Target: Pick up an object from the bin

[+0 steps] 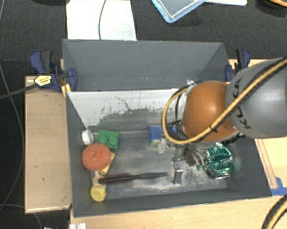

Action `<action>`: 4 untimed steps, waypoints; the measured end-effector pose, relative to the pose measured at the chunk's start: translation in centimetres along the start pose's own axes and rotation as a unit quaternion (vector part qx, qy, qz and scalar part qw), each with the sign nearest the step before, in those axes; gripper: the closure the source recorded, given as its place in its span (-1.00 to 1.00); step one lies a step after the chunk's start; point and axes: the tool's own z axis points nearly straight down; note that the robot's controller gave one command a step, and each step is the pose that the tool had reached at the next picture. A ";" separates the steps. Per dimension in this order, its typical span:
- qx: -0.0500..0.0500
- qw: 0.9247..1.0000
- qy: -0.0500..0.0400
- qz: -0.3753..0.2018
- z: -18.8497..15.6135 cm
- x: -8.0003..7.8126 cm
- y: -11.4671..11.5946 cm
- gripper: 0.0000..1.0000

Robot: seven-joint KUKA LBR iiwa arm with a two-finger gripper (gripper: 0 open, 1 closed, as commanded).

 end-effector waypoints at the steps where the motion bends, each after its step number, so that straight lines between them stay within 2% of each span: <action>1: 0.000 1.000 0.000 0.025 3.2 1.0 0.7 -1.00; 2: -0.001 1.000 0.003 0.019 5.2 0.7 3.5 -1.00; 3: -0.001 1.000 0.003 0.020 6.0 1.2 4.2 -1.00; 4: -0.001 1.000 0.005 0.011 6.4 1.5 5.7 1.00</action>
Offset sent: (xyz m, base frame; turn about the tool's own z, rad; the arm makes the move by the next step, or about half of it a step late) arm -0.0111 0.0404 -0.0572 0.0309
